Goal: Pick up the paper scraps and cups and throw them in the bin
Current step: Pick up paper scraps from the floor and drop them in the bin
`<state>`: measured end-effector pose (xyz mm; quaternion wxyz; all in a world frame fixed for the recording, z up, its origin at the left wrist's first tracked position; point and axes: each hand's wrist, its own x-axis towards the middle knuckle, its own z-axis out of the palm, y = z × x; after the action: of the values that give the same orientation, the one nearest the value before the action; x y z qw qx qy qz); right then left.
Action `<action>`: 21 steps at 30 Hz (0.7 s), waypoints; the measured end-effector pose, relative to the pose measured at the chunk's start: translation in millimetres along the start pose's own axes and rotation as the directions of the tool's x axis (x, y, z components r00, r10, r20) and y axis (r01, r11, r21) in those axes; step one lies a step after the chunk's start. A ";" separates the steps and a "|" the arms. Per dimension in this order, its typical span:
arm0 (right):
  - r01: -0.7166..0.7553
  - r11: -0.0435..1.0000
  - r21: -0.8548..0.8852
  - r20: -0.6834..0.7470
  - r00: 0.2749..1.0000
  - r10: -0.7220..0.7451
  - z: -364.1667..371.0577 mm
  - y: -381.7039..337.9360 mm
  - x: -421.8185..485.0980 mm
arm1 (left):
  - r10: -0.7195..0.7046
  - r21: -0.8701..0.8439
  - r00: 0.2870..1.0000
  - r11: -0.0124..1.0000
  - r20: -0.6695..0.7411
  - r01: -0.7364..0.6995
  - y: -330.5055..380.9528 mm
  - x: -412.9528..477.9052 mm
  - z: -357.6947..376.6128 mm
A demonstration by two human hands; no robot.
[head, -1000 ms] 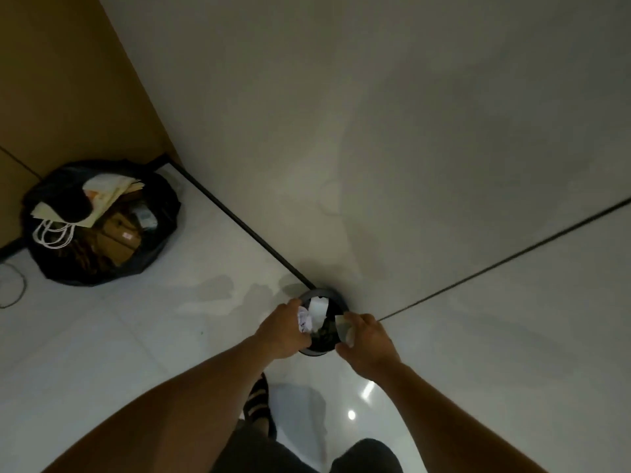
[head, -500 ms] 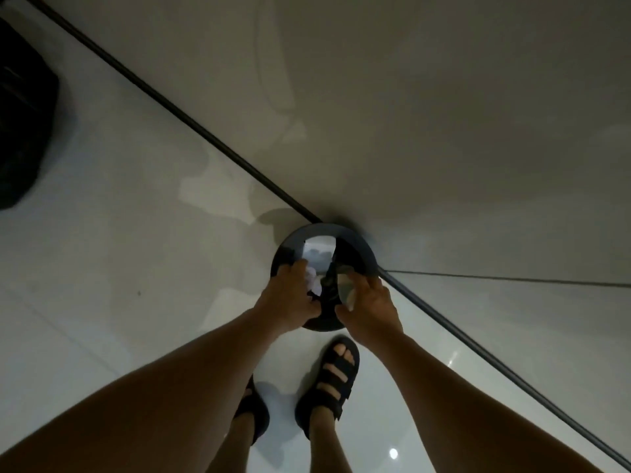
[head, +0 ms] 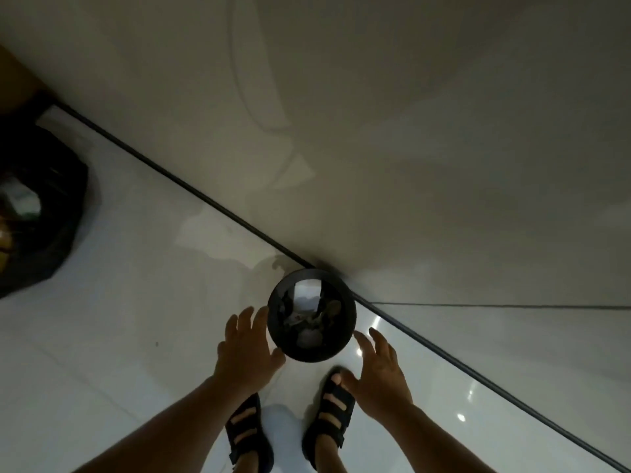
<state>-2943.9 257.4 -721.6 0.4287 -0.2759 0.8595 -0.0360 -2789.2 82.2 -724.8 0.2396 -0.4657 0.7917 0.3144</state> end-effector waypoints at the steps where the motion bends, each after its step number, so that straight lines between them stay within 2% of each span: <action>1: -0.003 1.000 0.015 -0.005 1.000 0.003 -14.0 -4.8 -12.6 | 0.022 0.019 1.000 1.000 -0.008 -0.022 8.6 -11.4 -15.5; 6: -0.005 0.999 0.046 -0.109 0.994 0.010 -78.5 -29.1 -84.1 | 0.150 0.095 0.989 0.984 0.002 -0.149 48.0 -58.8 -92.8; 9: -0.023 0.997 0.075 -0.196 0.980 0.037 -108.8 -38.7 -135.5 | 0.283 0.167 0.959 0.945 0.010 -0.281 76.2 -85.4 -128.9; 17: -0.111 0.982 0.150 -0.386 0.908 0.162 -135.9 -44.1 -284.2 | 0.593 0.289 0.784 0.729 0.185 -0.620 157.7 -198.8 -180.2; 21: -0.199 0.947 0.253 -0.458 0.837 0.299 -131.0 -17.4 -357.8 | 0.688 0.401 0.662 0.539 0.298 -0.740 198.9 -261.0 -167.5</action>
<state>-2863.5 400.5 -377.4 0.2226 -0.0997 0.9607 -0.1326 -2862.5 187.9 -379.5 0.2407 -0.0080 0.9504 0.1968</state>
